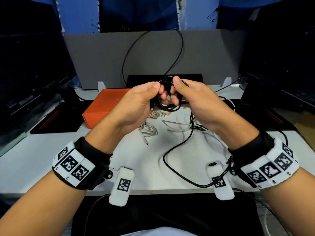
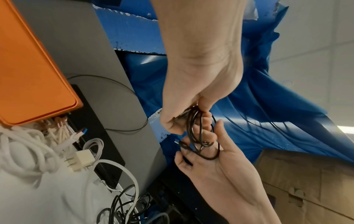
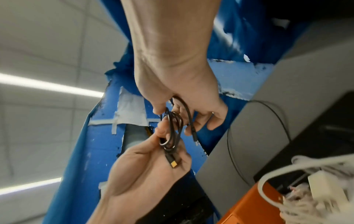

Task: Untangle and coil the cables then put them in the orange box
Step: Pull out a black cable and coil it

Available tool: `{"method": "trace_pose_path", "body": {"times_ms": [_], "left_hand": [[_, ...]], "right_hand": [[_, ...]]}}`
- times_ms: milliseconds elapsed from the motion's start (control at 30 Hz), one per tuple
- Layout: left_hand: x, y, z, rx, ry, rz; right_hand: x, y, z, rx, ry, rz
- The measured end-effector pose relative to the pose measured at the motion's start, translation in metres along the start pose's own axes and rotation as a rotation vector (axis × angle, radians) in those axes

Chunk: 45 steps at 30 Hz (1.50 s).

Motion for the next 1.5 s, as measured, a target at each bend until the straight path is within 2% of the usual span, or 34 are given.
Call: {"method": "trace_pose_path", "body": {"times_ms": [100,200,267,367,500,633,733,833,933,1000,1133,1200,1333,1500], "left_hand": [[0.001,-0.002,0.002,0.045,-0.064,-0.001],[-0.007,-0.004,0.002,0.109,-0.103,0.012],[-0.013,-0.006,-0.001,0.136,-0.099,0.007],[-0.016,-0.006,-0.006,0.091,-0.091,0.005],[-0.013,-0.005,-0.013,0.011,-0.304,0.01],[-0.013,-0.005,-0.011,-0.009,-0.404,0.033],[-0.008,-0.004,-0.01,-0.018,-0.359,0.002],[0.003,-0.005,-0.012,-0.009,-0.182,-0.05],[0.008,-0.007,-0.014,-0.005,-0.066,-0.089],[0.004,-0.008,-0.014,-0.008,-0.101,-0.085],[-0.007,-0.007,-0.01,-0.01,-0.226,-0.038],[-0.008,-0.007,-0.01,-0.004,-0.263,-0.022],[-0.008,-0.006,-0.013,0.003,-0.112,-0.028],[-0.003,-0.005,-0.017,-0.023,0.031,-0.008]], "right_hand": [[-0.002,0.003,-0.009,-0.052,0.108,-0.013],[-0.002,0.003,-0.011,-0.045,-0.066,-0.084],[-0.006,0.003,-0.011,-0.011,-0.156,-0.061],[-0.004,0.002,-0.007,-0.002,-0.151,-0.041],[0.007,0.0,-0.001,0.036,-0.021,-0.07],[0.014,0.0,-0.001,0.04,-0.055,-0.117],[0.01,0.0,-0.007,-0.007,-0.127,-0.111],[0.002,-0.001,-0.009,-0.036,-0.181,-0.063],[-0.008,-0.001,-0.015,-0.094,0.034,-0.013],[-0.013,-0.001,-0.021,-0.151,0.077,0.003],[-0.02,-0.004,-0.014,-0.046,-0.171,-0.036],[-0.013,-0.004,-0.01,-0.013,-0.182,-0.11],[-0.003,-0.005,0.0,-0.005,-0.054,-0.165],[-0.012,-0.006,0.002,-0.005,0.266,-0.057]]}}
Point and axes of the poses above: each hand's wrist, its own y-axis towards the middle knuckle, its own x-axis out of the back of the hand, z = x × y, the point moved 6 cm from there along y, towards the middle knuckle, and after that the axes turned 13 degrees about z, right-handed, at the moved point
